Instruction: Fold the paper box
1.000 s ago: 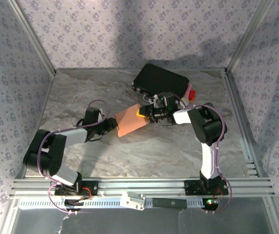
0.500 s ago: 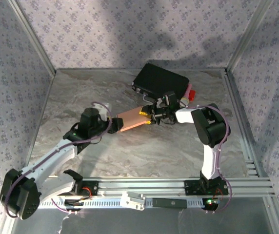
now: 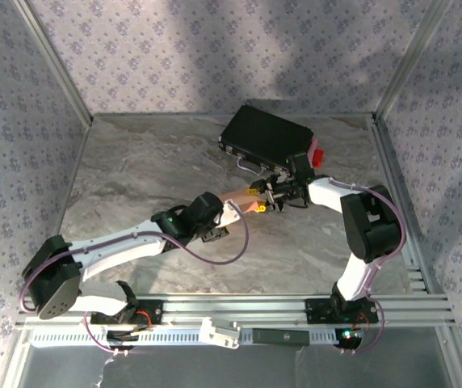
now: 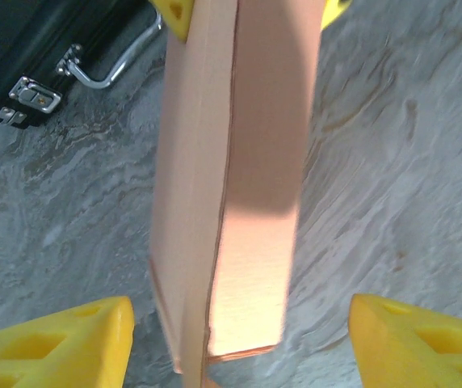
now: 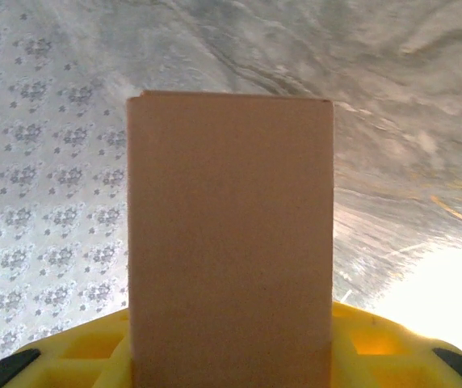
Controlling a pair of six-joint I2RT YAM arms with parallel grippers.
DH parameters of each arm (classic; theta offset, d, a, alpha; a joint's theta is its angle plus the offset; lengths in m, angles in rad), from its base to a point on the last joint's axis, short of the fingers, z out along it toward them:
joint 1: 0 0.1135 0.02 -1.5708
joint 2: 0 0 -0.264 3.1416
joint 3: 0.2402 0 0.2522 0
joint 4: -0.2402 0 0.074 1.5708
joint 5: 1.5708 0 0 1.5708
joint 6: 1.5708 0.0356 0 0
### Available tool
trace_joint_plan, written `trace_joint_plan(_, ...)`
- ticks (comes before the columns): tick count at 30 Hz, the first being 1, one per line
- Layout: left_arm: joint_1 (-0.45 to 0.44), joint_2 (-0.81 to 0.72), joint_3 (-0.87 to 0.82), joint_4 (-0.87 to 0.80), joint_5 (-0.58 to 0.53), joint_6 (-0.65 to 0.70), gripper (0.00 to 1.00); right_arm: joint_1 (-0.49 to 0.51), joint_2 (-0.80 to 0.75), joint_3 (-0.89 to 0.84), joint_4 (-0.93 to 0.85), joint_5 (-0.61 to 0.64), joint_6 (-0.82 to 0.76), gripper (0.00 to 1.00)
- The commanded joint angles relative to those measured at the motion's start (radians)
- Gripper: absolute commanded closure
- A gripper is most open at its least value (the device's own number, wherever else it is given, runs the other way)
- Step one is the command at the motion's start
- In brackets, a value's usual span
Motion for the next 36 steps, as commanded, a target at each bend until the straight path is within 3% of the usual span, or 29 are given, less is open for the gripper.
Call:
trace_joint_plan(1,-0.003,0.038,0.061,0.003,-0.069,0.13,0.29,-0.002,-0.019,0.016,-0.098,-0.029,-0.026,0.64)
trace_joint_plan(10,-0.047,0.115,0.048,0.037,-0.031,0.142,0.29,-0.014,-0.029,-0.004,-0.065,-0.043,0.01,0.66)
trace_joint_plan(16,-0.042,0.191,0.069,0.076,-0.084,0.15,0.32,-0.013,-0.04,-0.015,-0.067,-0.054,0.019,0.66)
trace_joint_plan(23,-0.038,0.216,0.091,0.083,-0.083,0.146,0.51,-0.018,-0.056,-0.039,-0.051,-0.058,0.039,0.65)
trace_joint_plan(28,-0.038,0.191,0.108,0.03,-0.051,0.133,0.64,-0.021,-0.065,-0.035,-0.059,-0.06,0.035,0.48)
trace_joint_plan(30,-0.036,0.181,0.125,-0.018,-0.033,0.126,0.65,-0.03,-0.087,-0.022,-0.101,-0.046,0.001,0.37)
trace_joint_plan(36,0.009,0.118,0.202,-0.251,0.146,0.094,0.65,-0.103,-0.274,0.033,-0.362,0.073,-0.208,0.23)
